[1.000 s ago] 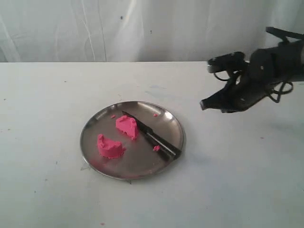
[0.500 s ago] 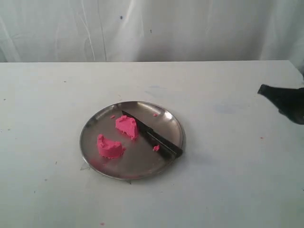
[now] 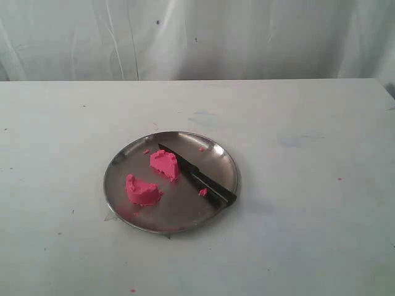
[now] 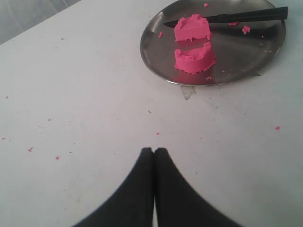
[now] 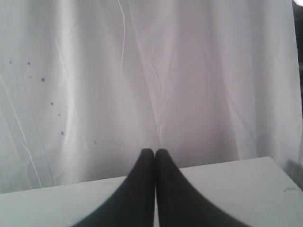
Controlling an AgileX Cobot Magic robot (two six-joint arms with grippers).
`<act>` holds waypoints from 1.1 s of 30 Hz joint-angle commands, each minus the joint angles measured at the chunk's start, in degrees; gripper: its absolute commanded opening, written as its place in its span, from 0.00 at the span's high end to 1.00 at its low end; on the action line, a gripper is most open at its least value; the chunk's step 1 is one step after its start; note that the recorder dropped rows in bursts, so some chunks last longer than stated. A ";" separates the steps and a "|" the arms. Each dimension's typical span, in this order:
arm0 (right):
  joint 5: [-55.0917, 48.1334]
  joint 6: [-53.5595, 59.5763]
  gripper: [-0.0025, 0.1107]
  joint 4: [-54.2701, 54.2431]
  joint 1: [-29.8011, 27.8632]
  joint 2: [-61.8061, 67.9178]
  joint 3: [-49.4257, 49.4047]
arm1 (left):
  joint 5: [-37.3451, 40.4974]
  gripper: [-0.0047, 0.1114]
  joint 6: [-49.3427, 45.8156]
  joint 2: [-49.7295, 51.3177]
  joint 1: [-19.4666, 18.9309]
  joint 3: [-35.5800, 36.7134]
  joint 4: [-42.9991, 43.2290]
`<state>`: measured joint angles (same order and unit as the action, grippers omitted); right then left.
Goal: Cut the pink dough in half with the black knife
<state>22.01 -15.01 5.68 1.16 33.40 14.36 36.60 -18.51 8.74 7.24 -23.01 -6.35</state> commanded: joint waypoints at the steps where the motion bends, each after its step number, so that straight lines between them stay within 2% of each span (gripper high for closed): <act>1: -0.28 -1.70 0.98 0.23 0.13 -4.77 -1.14 | -0.32 0.96 0.74 -0.28 -0.08 0.22 -0.83; 9: -0.53 -1.70 0.98 0.11 0.13 -6.43 -1.14 | -0.32 0.96 0.61 -0.28 -0.08 0.22 -0.78; 15: -21.34 -1.70 0.98 -3.18 0.39 -6.43 -1.14 | -0.32 0.96 0.62 -0.28 -0.08 0.22 -0.59; 17: -24.96 0.33 0.98 -3.18 0.80 -6.71 -1.14 | -0.32 0.96 0.62 -0.28 -0.08 0.22 -0.48; 20: -25.85 5.45 0.98 -3.18 2.81 -11.65 -1.14 | -0.54 0.96 0.62 -0.28 -0.08 0.22 -0.49; 27: -28.38 7.76 0.98 -2.70 0.32 -29.78 -4.07 | -0.52 0.96 0.50 -0.28 -0.08 0.22 -0.08; 33: -27.98 7.88 0.98 -2.60 -2.86 -33.40 -13.62 | -1.01 0.96 0.50 -0.34 -0.08 0.22 -0.08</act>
<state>-5.59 -7.87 2.53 -0.07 0.42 4.85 35.71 -18.51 8.74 7.24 -23.01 -6.24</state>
